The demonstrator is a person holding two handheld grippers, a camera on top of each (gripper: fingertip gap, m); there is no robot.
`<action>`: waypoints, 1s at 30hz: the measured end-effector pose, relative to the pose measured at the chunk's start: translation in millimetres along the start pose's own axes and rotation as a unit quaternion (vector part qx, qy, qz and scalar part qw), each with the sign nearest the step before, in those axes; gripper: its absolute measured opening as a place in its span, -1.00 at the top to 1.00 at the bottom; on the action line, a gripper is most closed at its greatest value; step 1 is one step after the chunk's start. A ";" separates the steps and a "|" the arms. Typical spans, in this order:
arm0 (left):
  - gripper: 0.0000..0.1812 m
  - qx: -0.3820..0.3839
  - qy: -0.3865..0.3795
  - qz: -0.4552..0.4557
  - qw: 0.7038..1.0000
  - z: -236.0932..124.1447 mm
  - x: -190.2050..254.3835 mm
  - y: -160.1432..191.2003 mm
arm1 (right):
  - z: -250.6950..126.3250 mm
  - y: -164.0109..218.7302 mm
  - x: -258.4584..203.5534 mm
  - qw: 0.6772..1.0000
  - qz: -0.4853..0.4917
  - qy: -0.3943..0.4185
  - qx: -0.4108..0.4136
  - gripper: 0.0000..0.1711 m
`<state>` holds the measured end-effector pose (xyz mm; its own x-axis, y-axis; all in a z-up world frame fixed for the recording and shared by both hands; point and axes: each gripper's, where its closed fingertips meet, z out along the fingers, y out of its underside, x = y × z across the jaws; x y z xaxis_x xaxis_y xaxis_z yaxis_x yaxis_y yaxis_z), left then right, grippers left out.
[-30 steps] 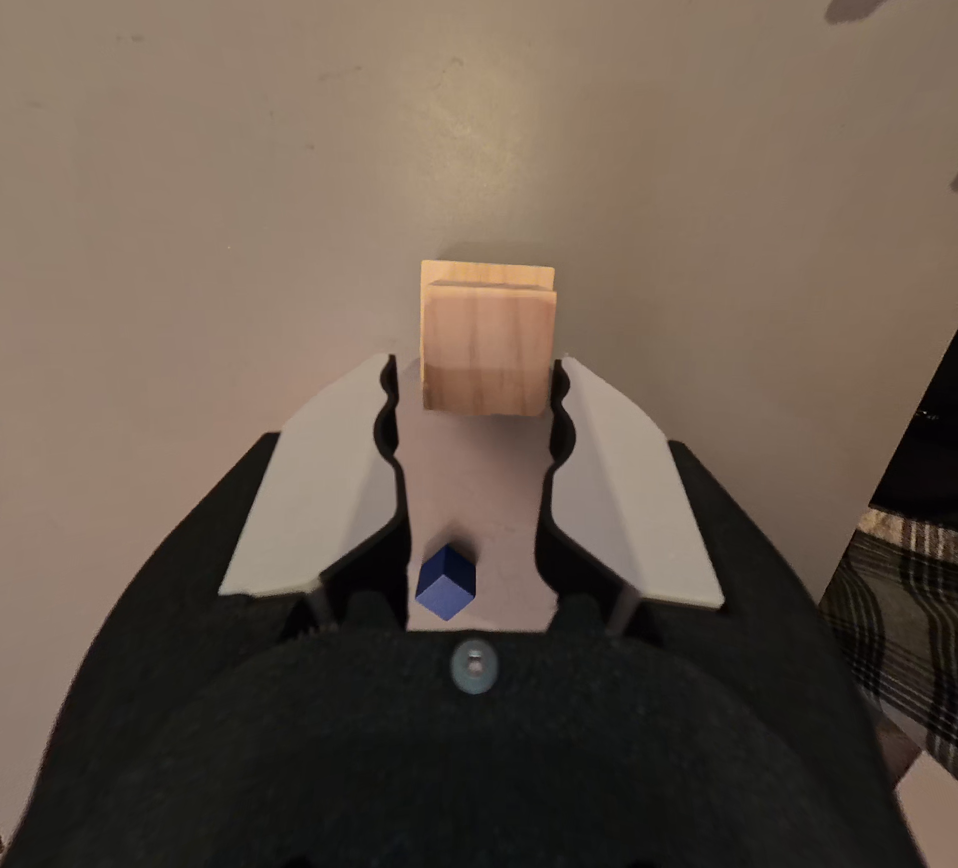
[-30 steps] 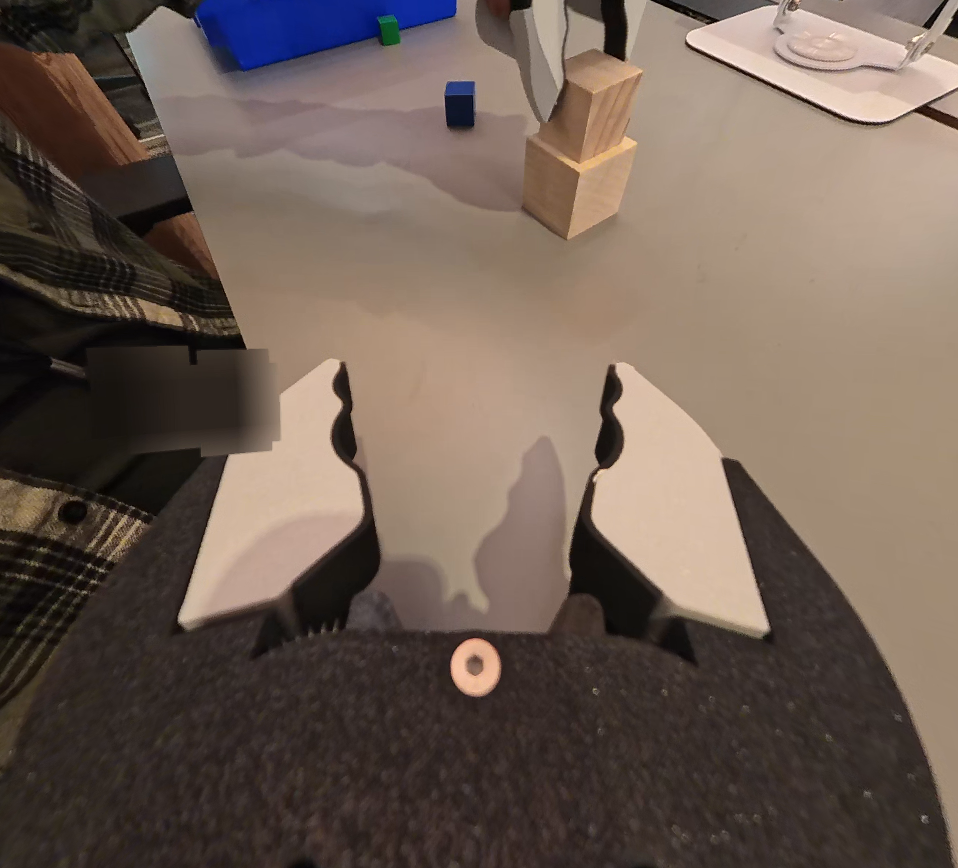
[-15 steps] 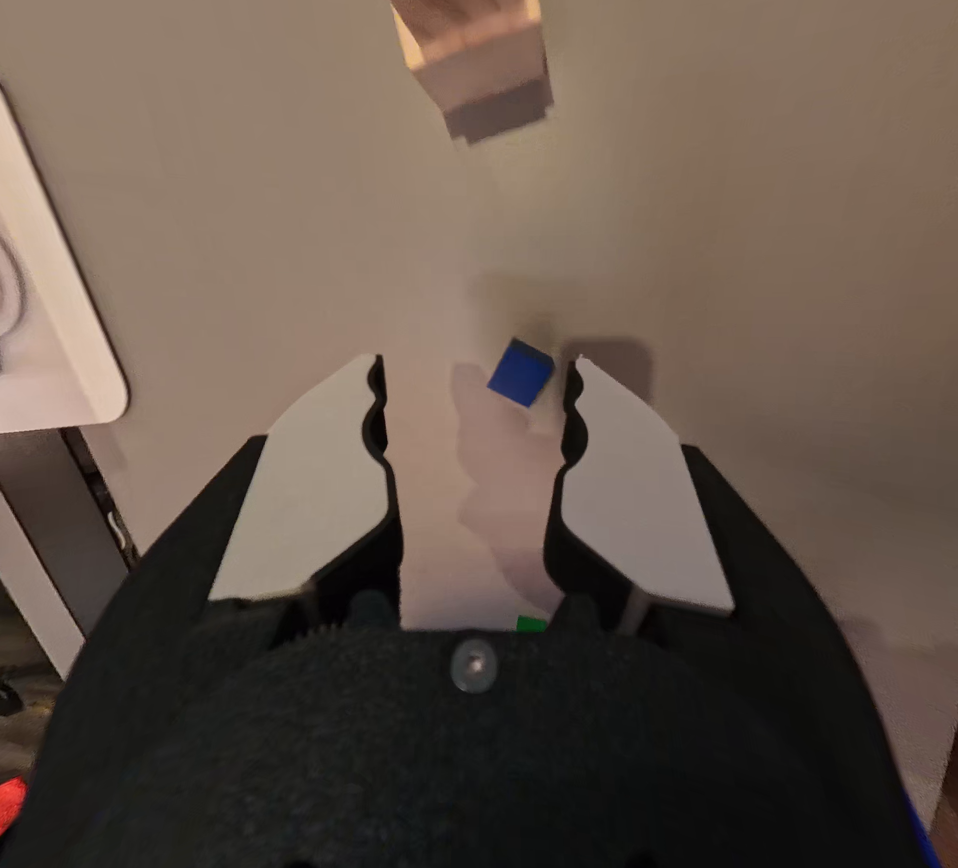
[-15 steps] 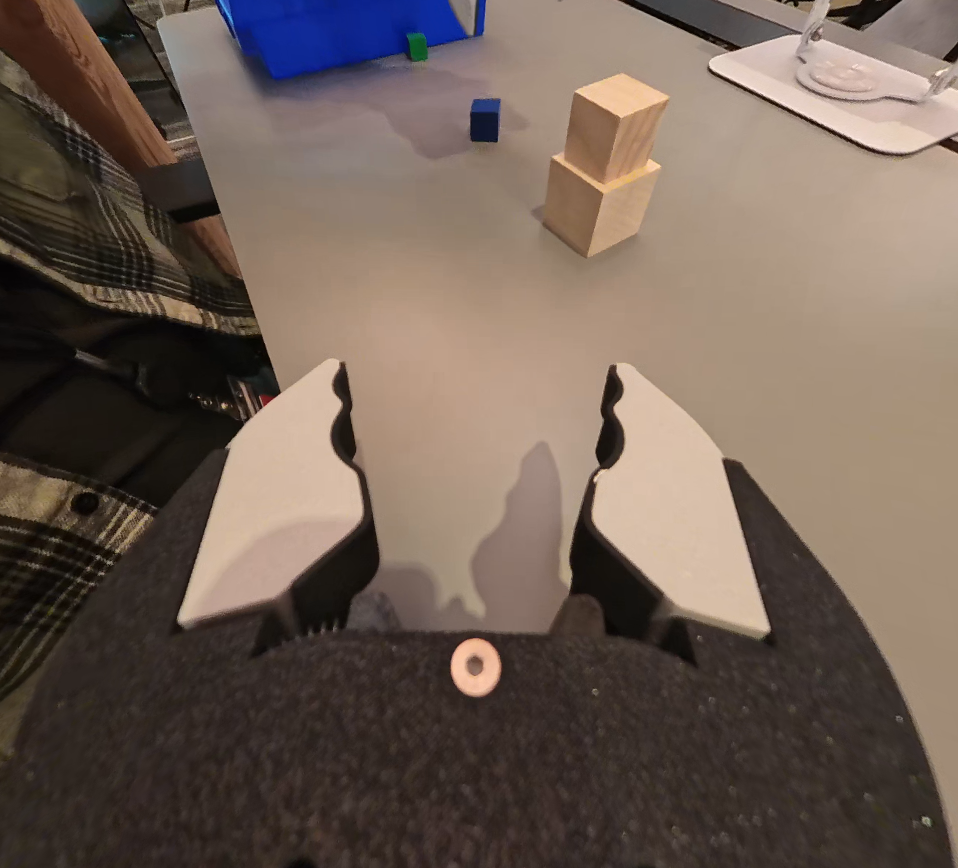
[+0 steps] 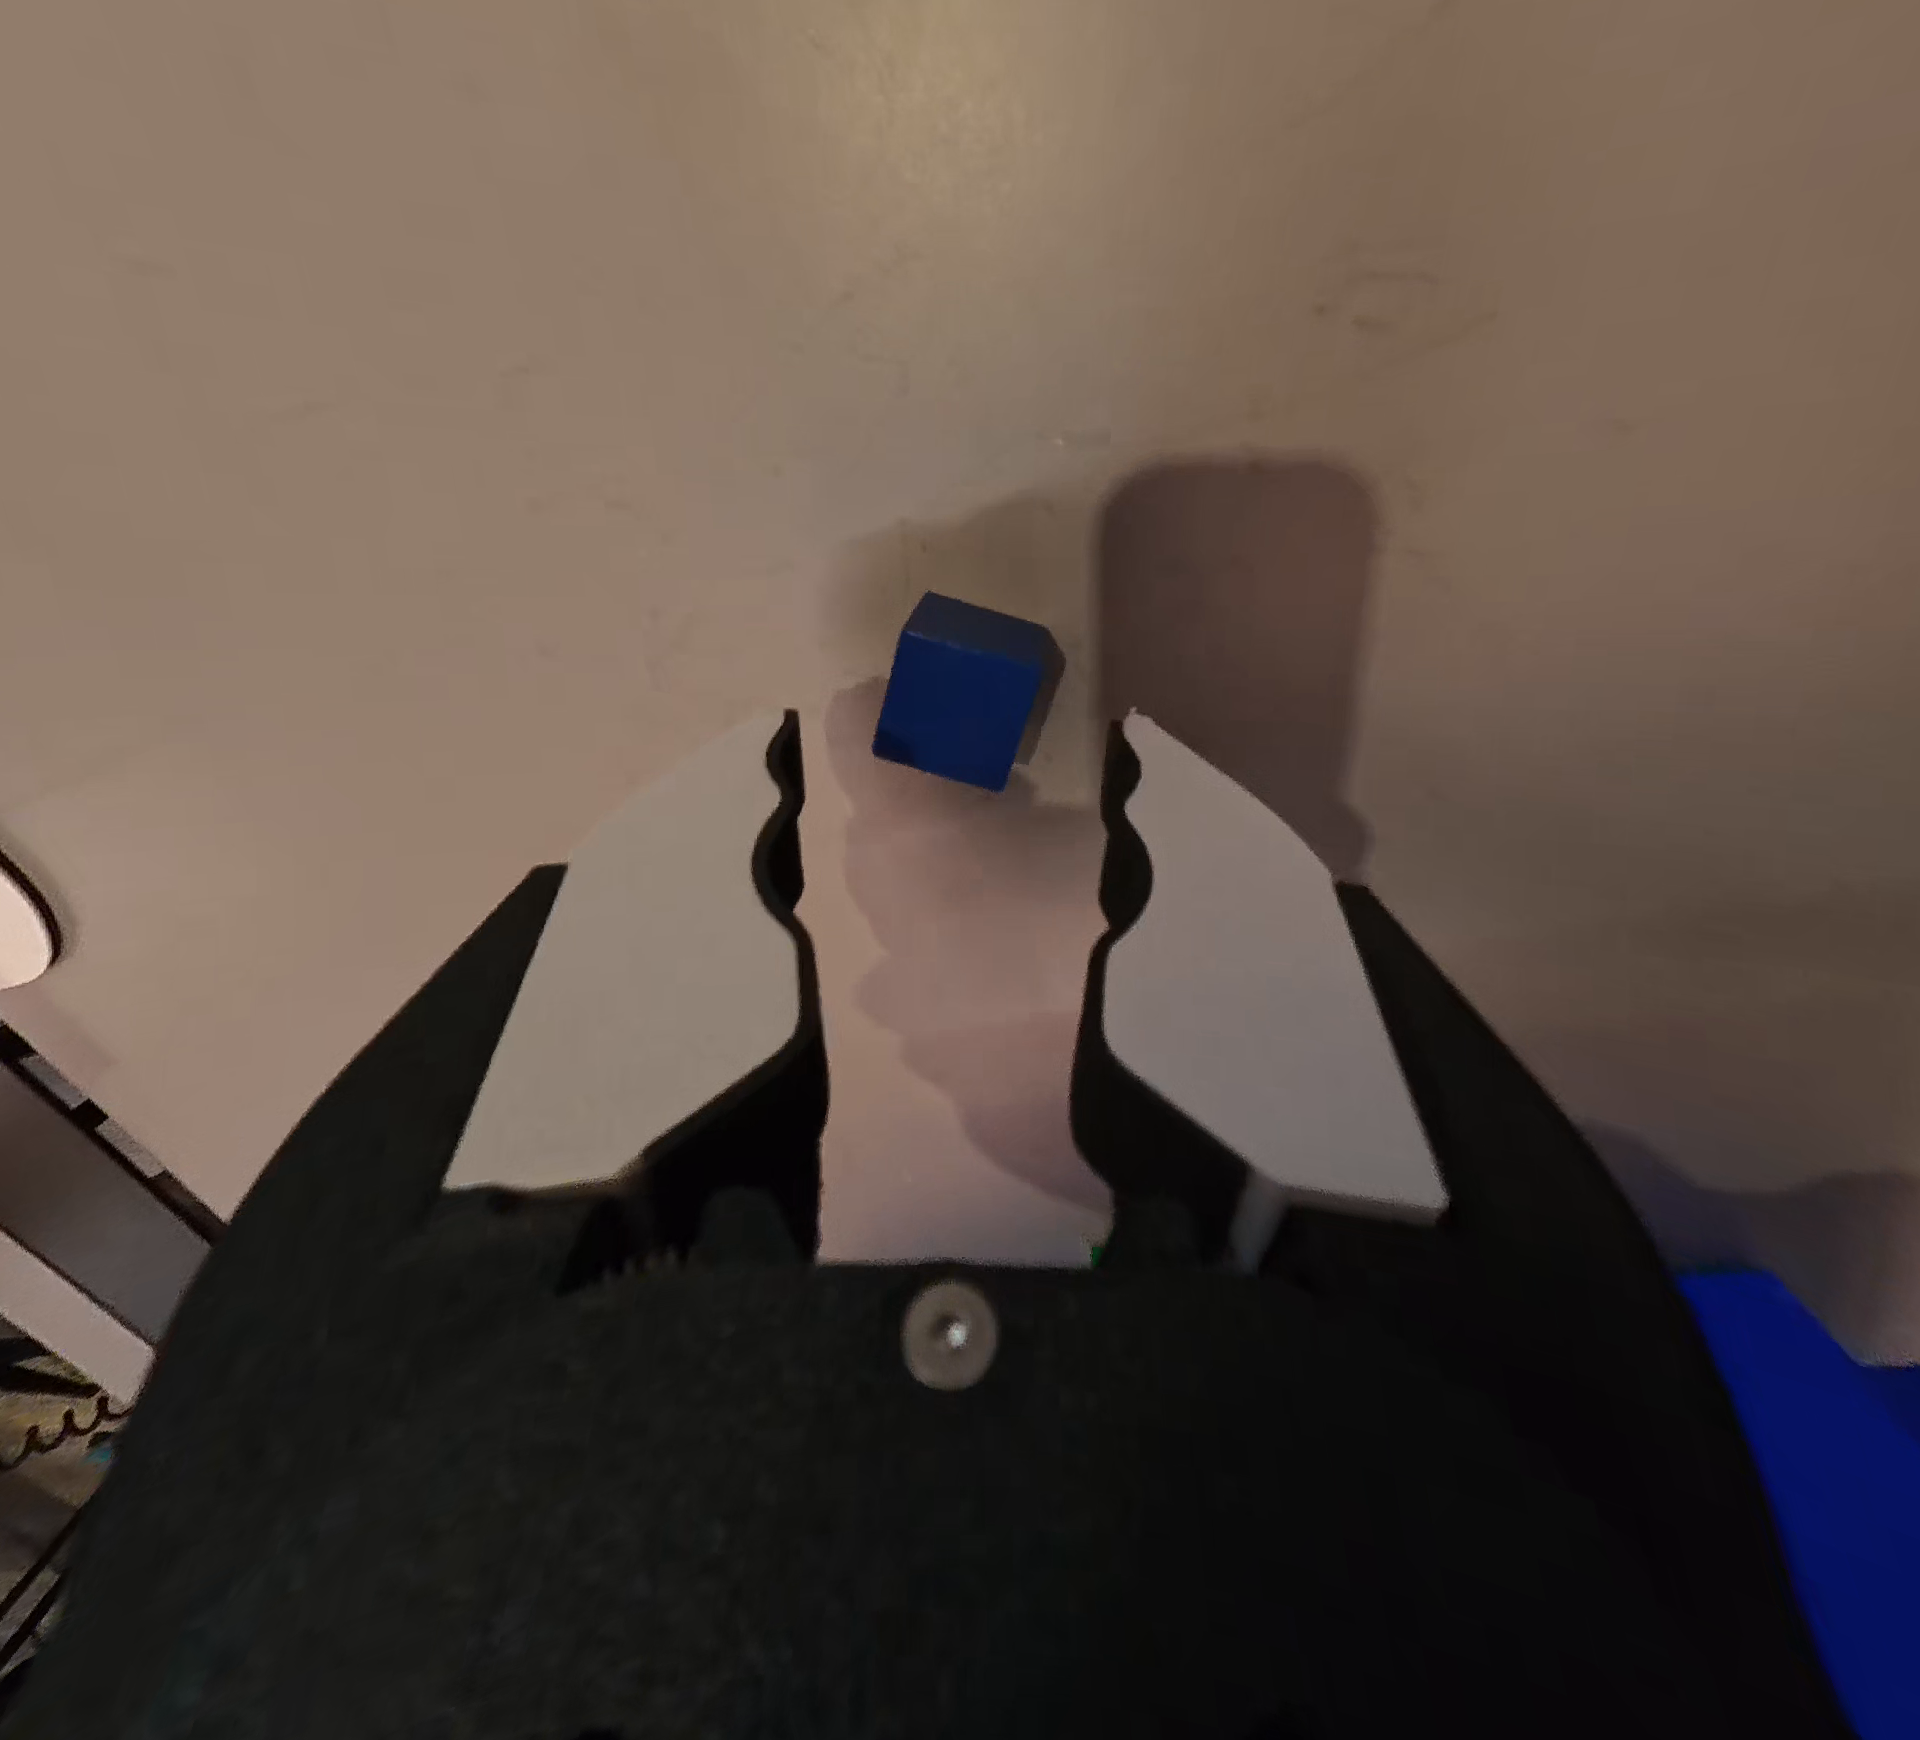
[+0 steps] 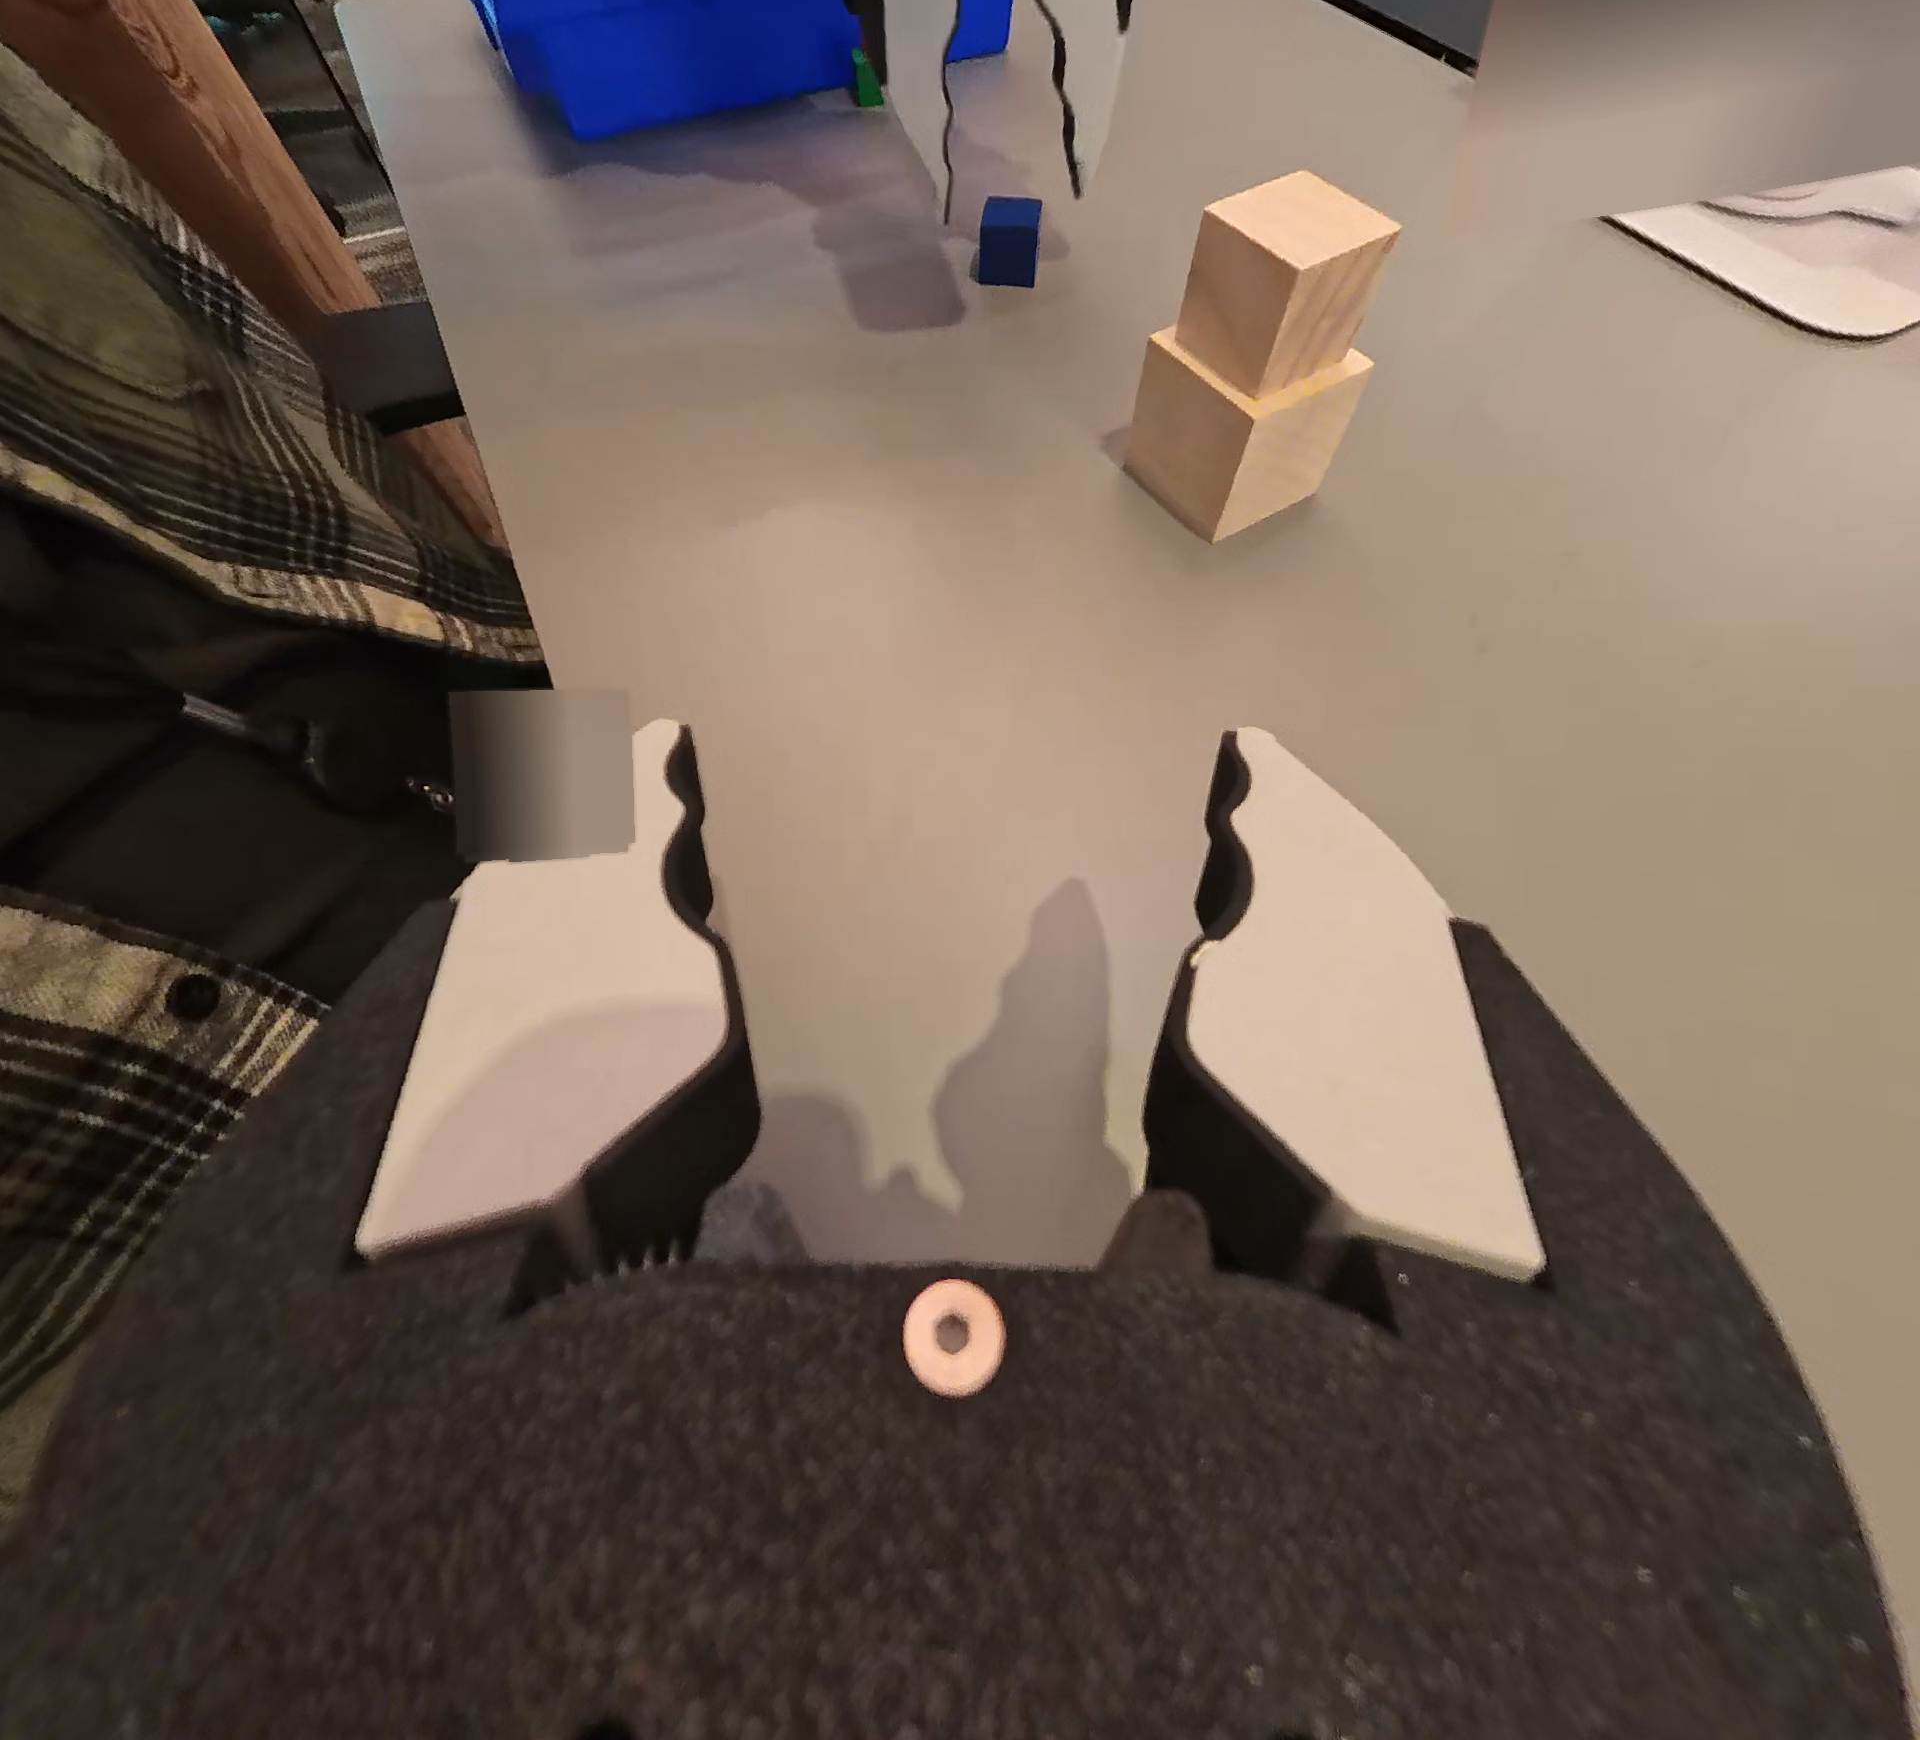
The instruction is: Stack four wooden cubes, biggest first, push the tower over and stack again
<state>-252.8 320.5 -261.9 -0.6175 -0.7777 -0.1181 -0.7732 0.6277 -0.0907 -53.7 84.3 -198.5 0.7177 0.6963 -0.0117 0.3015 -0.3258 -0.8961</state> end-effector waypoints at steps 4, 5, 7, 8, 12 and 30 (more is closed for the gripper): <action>0.44 0.004 0.003 0.002 1.000 4.5 0.3 -0.6 | 1.4 0.4 0.0 1.000 -0.002 -0.001 -0.006 -0.08; 0.46 0.003 0.004 0.003 1.000 5.5 0.5 -0.6 | 1.6 0.0 0.2 1.000 -0.002 -0.001 -0.006 -0.08; 0.48 0.005 0.005 0.002 1.000 6.6 0.4 -0.9 | 2.1 -0.3 0.7 1.000 -0.001 -0.001 -0.005 -0.08; 0.49 0.006 0.005 0.001 1.000 7.1 0.3 -0.9 | 2.5 0.0 0.6 1.000 -0.001 -0.002 -0.005 -0.08; 0.49 0.003 0.008 -0.004 1.000 10.4 0.6 1.7 | 3.6 1.9 0.8 1.000 0.001 -0.003 -0.007 -0.08; 0.69 0.034 0.013 -0.164 0.986 -24.4 -18.6 -26.7 | 0.1 6.7 3.0 1.000 0.006 0.002 -0.002 -0.07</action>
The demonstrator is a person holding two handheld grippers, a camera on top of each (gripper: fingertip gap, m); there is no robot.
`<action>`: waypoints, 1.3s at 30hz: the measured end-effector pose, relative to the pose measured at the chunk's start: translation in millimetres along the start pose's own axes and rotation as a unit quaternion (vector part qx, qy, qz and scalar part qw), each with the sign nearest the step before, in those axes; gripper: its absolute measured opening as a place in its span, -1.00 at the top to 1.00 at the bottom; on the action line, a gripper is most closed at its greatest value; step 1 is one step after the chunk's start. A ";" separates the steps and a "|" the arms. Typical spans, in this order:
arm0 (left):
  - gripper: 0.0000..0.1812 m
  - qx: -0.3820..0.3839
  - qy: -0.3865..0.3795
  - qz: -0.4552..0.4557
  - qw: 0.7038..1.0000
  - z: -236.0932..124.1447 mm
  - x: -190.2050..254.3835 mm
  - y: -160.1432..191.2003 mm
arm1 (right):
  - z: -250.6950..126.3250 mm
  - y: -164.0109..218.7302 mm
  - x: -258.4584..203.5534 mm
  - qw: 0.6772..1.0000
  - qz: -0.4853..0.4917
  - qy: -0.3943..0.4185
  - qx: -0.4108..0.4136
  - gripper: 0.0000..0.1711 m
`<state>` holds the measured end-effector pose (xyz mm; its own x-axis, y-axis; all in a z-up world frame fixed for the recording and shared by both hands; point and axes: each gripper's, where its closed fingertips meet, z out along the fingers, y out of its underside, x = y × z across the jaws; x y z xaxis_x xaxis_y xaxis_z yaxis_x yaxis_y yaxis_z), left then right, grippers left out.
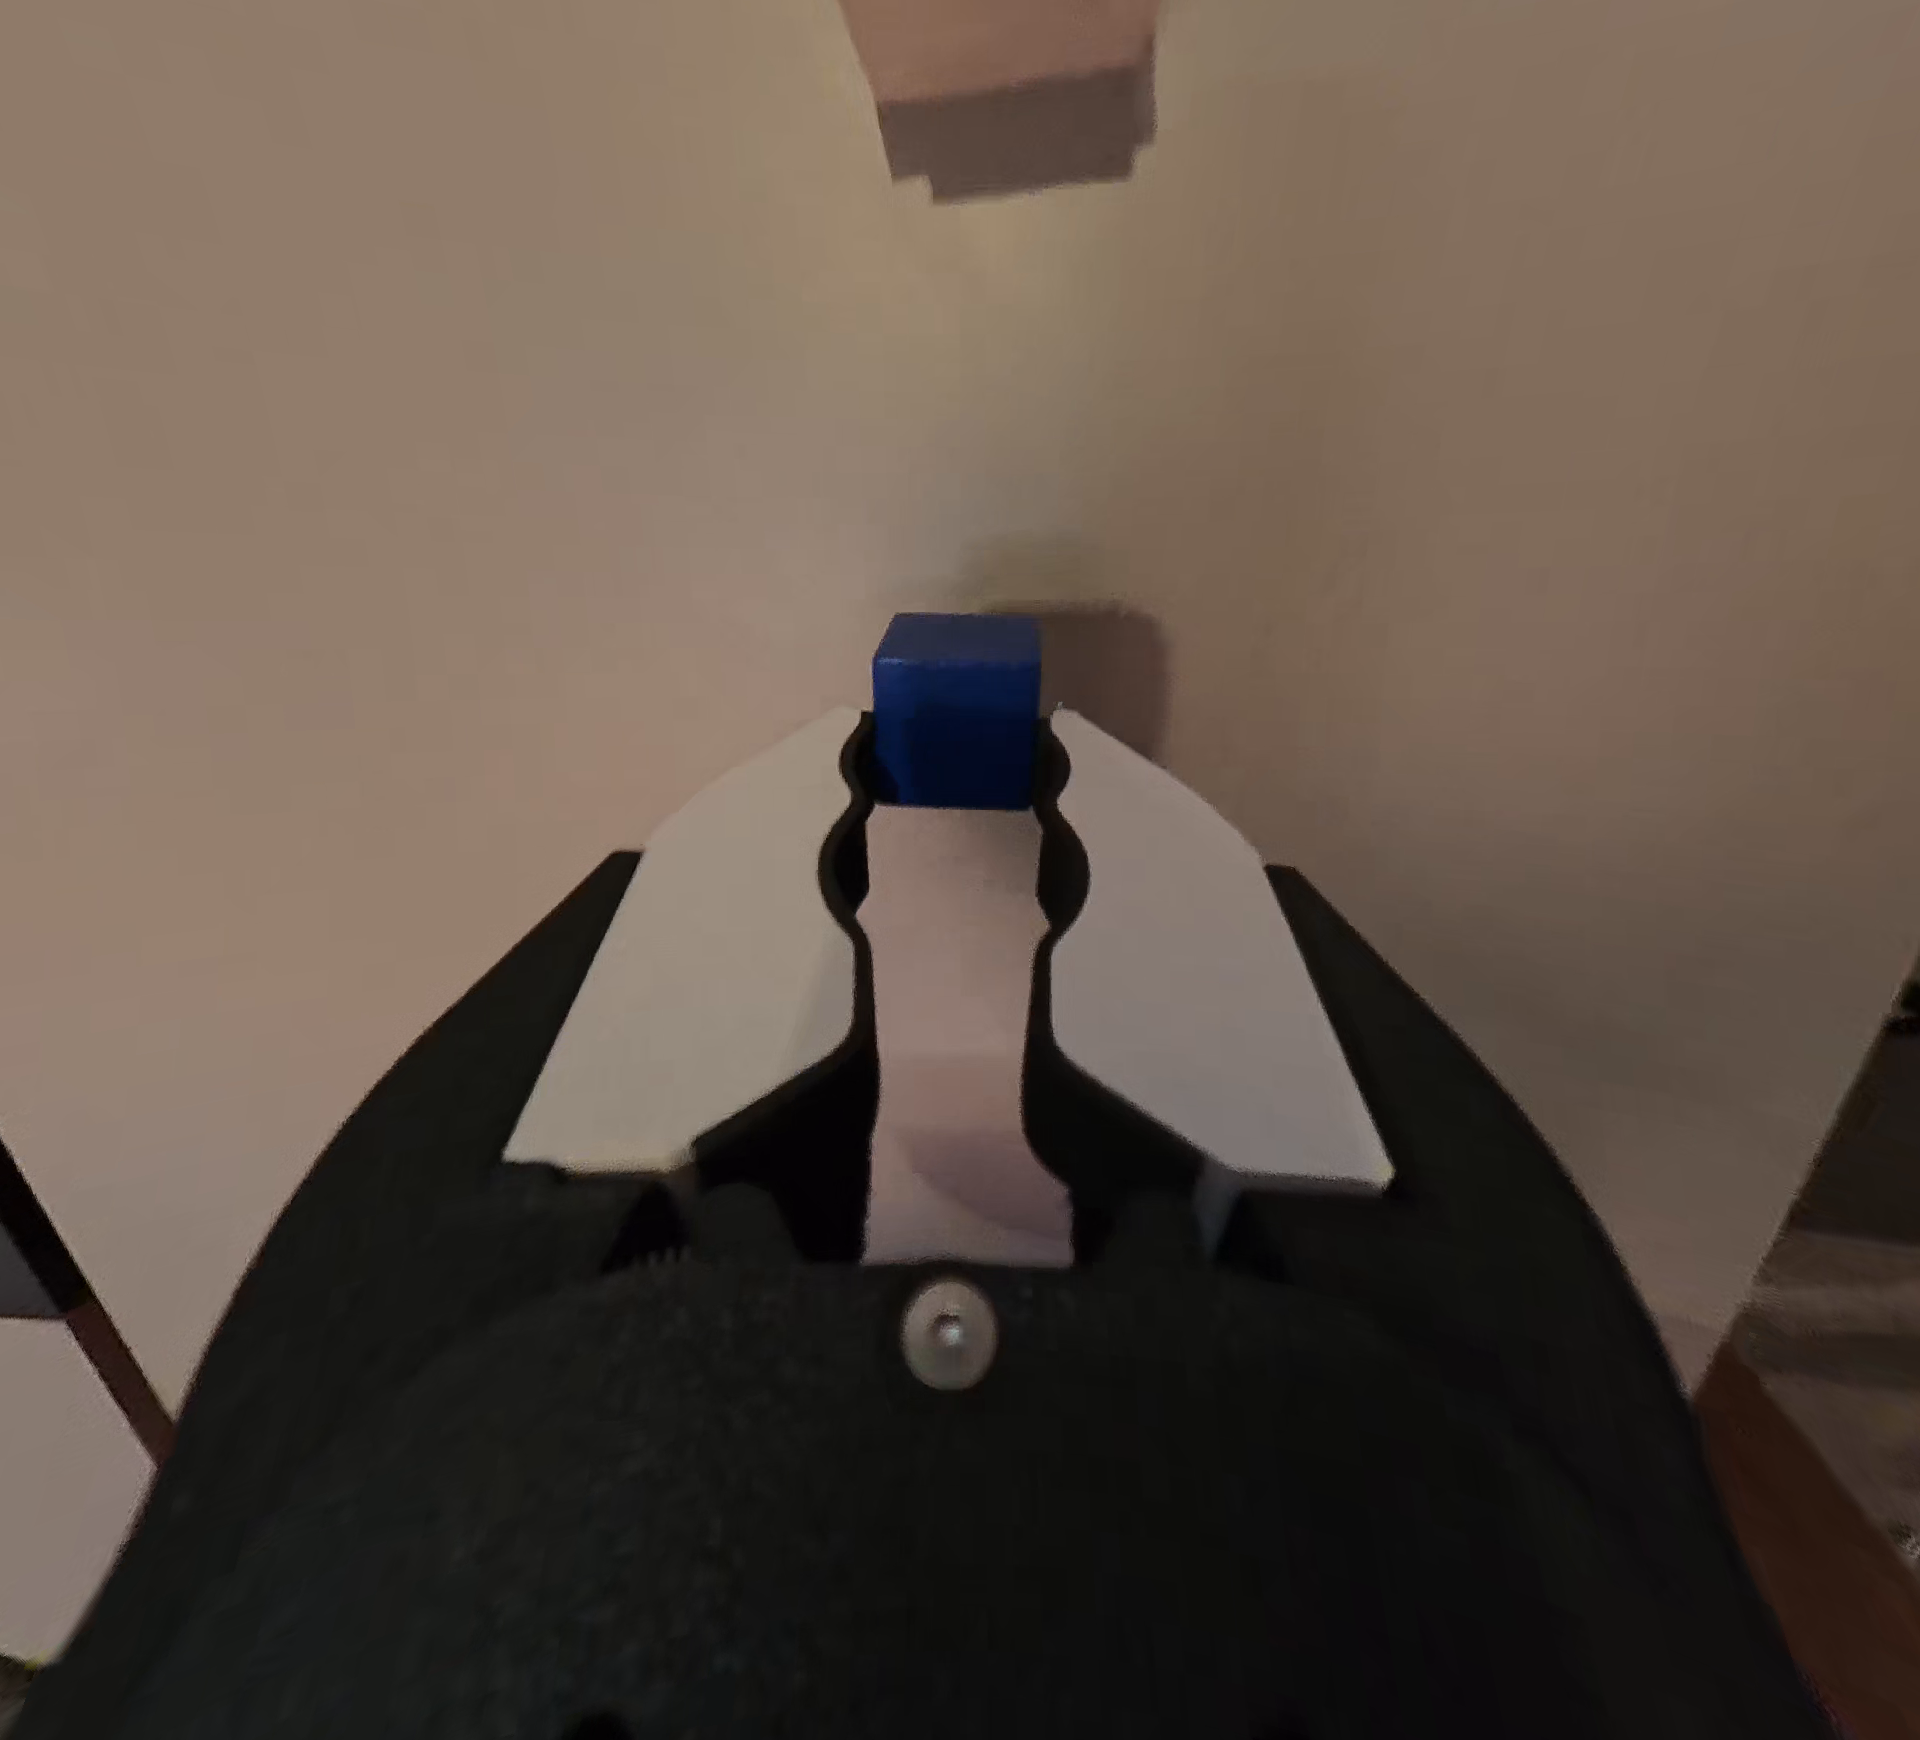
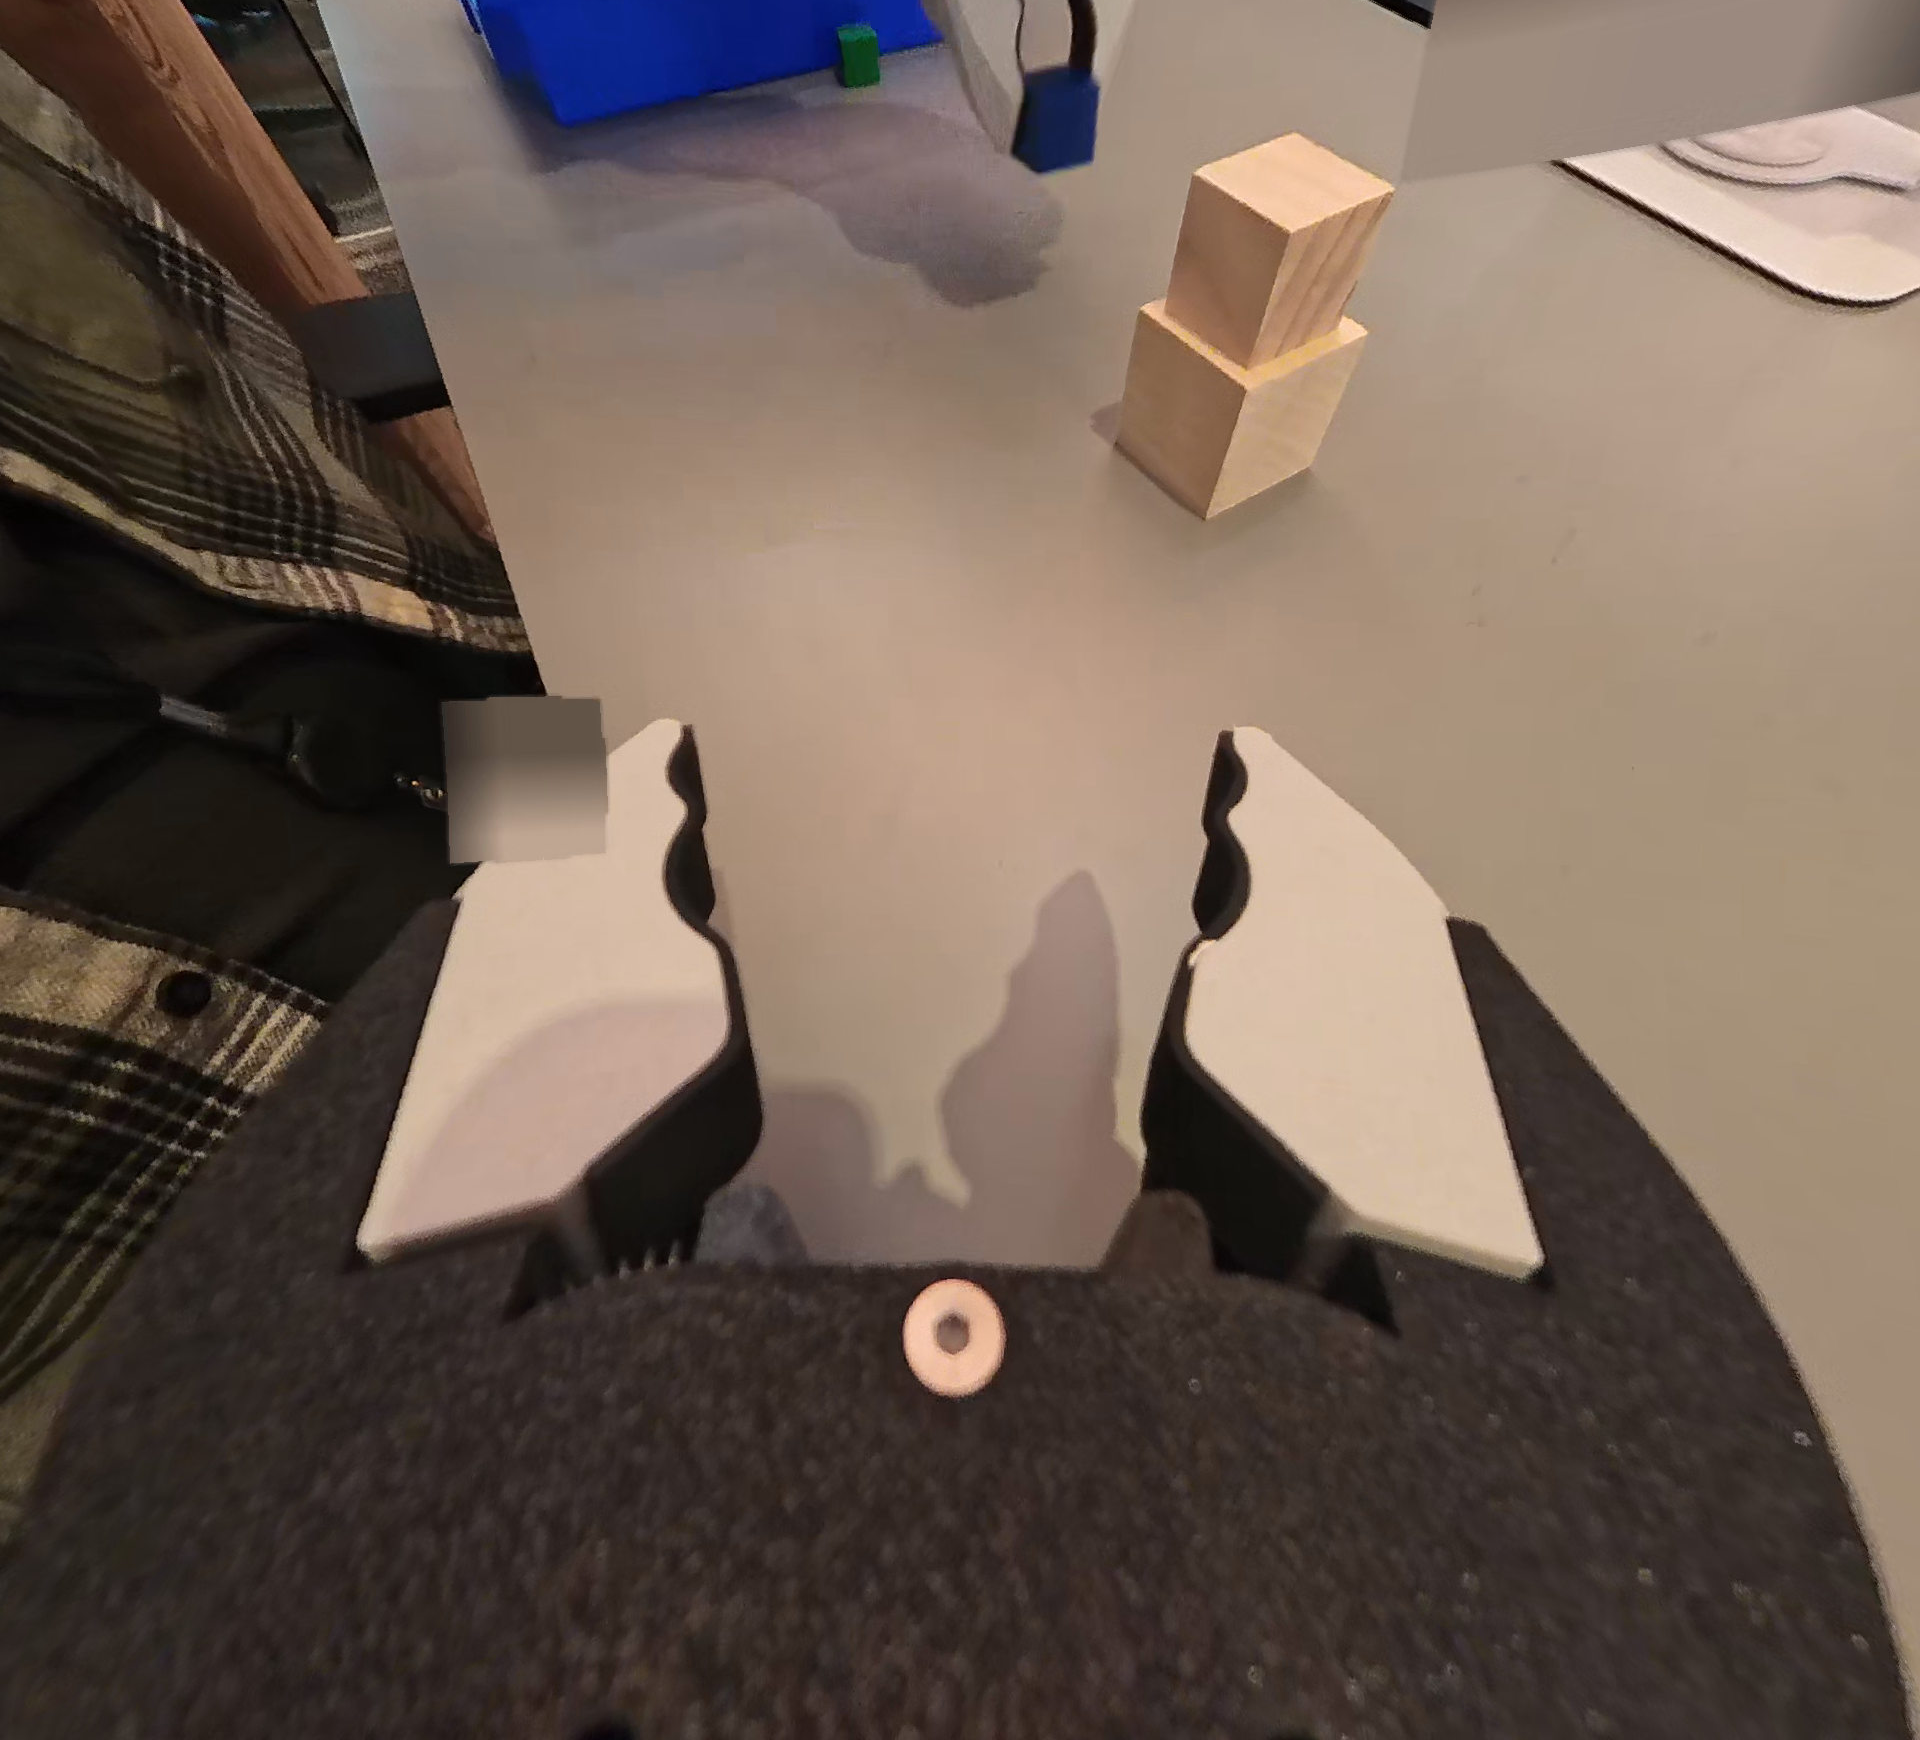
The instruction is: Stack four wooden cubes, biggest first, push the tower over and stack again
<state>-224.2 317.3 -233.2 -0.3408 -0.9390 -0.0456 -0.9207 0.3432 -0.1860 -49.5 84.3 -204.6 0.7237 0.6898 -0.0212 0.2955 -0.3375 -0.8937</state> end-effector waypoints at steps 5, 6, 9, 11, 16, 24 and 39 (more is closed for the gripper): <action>0.69 0.031 -0.012 -0.047 0.998 -32.7 0.4 -37.5 | -1.4 2.1 0.9 1.000 0.001 0.004 -0.005 -0.06; 0.69 0.040 -0.012 -0.057 0.997 -39.5 0.8 -46.7 | -2.4 1.5 0.7 1.000 0.001 0.004 -0.003 -0.06; 0.69 0.064 -0.004 -0.080 0.995 -56.7 2.9 -71.7 | -5.1 2.1 0.6 1.000 0.003 0.007 0.000 -0.06; 0.69 0.064 -0.006 -0.088 0.994 -63.2 2.1 -82.8 | -6.0 3.4 0.1 1.000 0.005 0.007 0.001 -0.06; 0.69 0.051 0.007 -0.084 0.995 -65.6 7.2 -105.9 | -9.2 5.8 -1.1 1.000 0.004 0.008 0.003 -0.06; 0.69 0.029 0.024 -0.069 0.997 -46.4 11.7 -134.2 | -13.9 9.3 -1.3 1.000 0.009 0.010 0.006 -0.06; 0.69 -0.005 0.026 -0.059 0.998 -21.5 5.2 -136.0 | -18.4 16.1 2.9 1.000 0.017 0.011 0.009 -0.05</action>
